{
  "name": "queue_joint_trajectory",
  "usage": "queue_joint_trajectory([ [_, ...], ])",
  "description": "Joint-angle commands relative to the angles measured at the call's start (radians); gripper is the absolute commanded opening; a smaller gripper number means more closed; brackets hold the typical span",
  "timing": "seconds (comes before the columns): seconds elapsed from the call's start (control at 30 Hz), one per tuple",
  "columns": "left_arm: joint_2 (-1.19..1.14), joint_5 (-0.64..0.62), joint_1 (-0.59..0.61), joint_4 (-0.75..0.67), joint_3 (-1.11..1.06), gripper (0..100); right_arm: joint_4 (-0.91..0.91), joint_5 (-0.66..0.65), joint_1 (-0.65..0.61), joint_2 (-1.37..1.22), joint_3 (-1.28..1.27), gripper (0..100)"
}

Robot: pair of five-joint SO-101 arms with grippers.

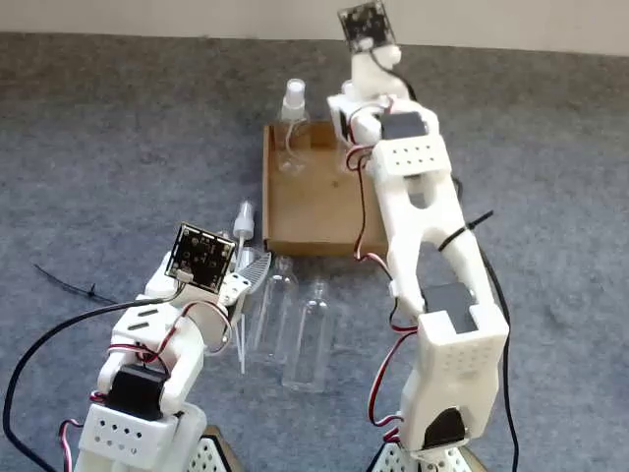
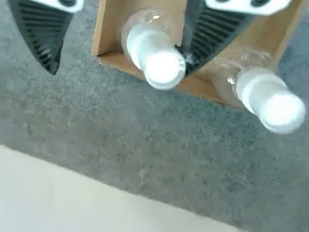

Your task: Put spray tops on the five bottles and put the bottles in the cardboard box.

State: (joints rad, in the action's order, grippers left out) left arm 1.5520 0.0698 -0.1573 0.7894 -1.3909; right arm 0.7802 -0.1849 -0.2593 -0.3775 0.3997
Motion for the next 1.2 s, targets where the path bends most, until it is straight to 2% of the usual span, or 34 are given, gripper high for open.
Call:
queue_joint_trajectory([
  [0.0,0.008,0.008,0.012,-0.025,0.005,23,0.165,-0.005,0.004,0.018,0.251,28.9],
  [0.1,0.008,0.008,0.012,-0.025,0.005,23,0.337,-0.005,0.004,0.018,0.395,28.9],
  [0.33,0.004,0.008,0.012,-0.025,0.005,23,0.911,-0.005,-0.058,0.013,0.608,28.9],
  [0.4,0.004,0.008,0.012,-0.025,0.005,23,0.99,-0.005,-0.077,0.021,0.631,28.9],
  [0.53,0.004,0.008,0.012,-0.025,0.004,23,0.987,0.089,-0.09,0.085,0.521,28.3],
  [0.8,0.004,0.008,0.013,-0.026,0.004,23,0.954,0.127,-0.234,0.375,-0.124,26.9],
  [1.03,0.004,0.008,0.013,-0.026,0.004,23,0.591,0.213,-0.335,0.68,-0.792,27.0],
  [1.17,0.008,0.008,0.013,-0.026,-0.007,23,0.417,0.29,-0.381,0.762,-1.04,27.0],
])
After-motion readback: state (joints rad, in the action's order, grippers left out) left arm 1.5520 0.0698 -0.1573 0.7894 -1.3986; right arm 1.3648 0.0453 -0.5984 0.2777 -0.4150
